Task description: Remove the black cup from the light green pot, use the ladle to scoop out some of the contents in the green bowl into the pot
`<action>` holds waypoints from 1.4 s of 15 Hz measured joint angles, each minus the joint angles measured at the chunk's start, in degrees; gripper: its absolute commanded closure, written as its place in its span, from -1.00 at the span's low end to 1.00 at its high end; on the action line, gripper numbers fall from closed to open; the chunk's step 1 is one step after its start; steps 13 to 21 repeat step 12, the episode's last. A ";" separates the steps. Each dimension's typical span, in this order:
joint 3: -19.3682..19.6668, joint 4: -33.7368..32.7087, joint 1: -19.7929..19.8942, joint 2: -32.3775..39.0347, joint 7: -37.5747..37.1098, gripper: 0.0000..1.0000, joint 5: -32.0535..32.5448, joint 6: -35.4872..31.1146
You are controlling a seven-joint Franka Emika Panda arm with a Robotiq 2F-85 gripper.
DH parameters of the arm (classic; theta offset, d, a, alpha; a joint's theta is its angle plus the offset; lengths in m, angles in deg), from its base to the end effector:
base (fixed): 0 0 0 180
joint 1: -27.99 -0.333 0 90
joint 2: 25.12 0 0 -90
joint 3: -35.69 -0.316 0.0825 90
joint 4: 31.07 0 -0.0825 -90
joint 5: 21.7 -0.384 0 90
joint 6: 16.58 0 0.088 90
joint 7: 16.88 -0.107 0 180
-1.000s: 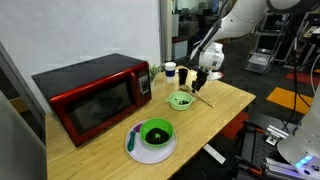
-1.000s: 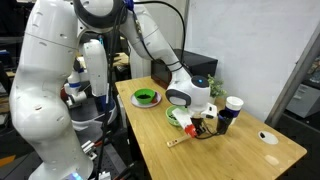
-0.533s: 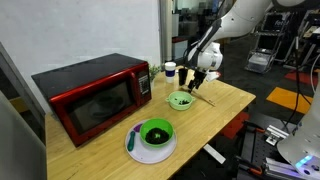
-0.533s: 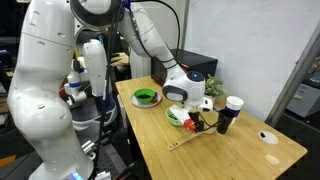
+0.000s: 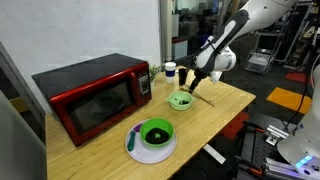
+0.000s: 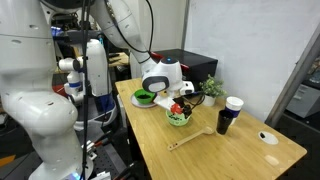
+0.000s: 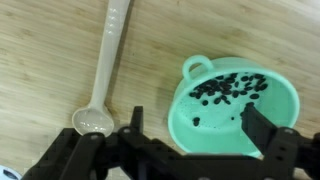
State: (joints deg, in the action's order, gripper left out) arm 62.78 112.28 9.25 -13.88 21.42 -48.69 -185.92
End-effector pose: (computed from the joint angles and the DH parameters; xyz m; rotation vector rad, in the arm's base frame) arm 0.4797 -0.1052 0.2446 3.0503 0.1411 0.4493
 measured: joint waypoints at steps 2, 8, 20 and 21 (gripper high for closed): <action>1.42 4.14 -3.03 -4.23 -1.27 -1.00 4.31 -2.32; -3.19 14.01 -4.21 -18.36 -4.59 -1.00 13.33 -4.51; -5.48 16.99 -4.61 -24.39 -4.73 -1.00 13.56 -4.48; -5.48 16.99 -4.61 -24.39 -4.73 -1.00 13.56 -4.48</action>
